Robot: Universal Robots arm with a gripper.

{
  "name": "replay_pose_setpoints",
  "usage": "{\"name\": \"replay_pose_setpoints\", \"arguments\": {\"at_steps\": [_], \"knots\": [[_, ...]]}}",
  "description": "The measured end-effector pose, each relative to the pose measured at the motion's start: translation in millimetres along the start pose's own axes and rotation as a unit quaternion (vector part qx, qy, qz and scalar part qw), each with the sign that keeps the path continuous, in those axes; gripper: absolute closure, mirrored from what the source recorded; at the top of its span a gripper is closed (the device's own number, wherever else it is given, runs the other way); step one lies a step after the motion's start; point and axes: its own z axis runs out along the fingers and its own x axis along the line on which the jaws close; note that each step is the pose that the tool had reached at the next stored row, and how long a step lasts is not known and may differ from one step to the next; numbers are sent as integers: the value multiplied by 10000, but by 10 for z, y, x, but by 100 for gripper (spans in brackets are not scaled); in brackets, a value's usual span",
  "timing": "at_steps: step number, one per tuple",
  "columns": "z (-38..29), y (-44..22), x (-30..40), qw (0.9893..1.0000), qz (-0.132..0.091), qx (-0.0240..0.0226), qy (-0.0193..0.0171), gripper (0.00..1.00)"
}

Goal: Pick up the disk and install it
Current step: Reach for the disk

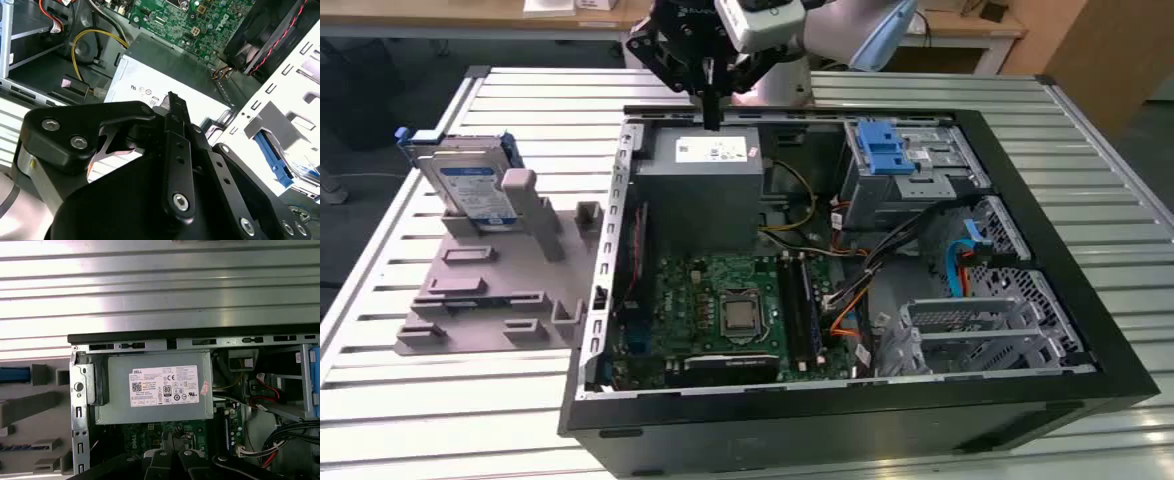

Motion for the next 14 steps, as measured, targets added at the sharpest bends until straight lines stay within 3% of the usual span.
{"name": "replay_pose_setpoints", "arguments": {"at_steps": [5, 14], "knots": [[-1, 0, 8, 10000, 1, 1, 0, 89], [0, 8, 90, 10000, 0, 0, 0, 89]]}}
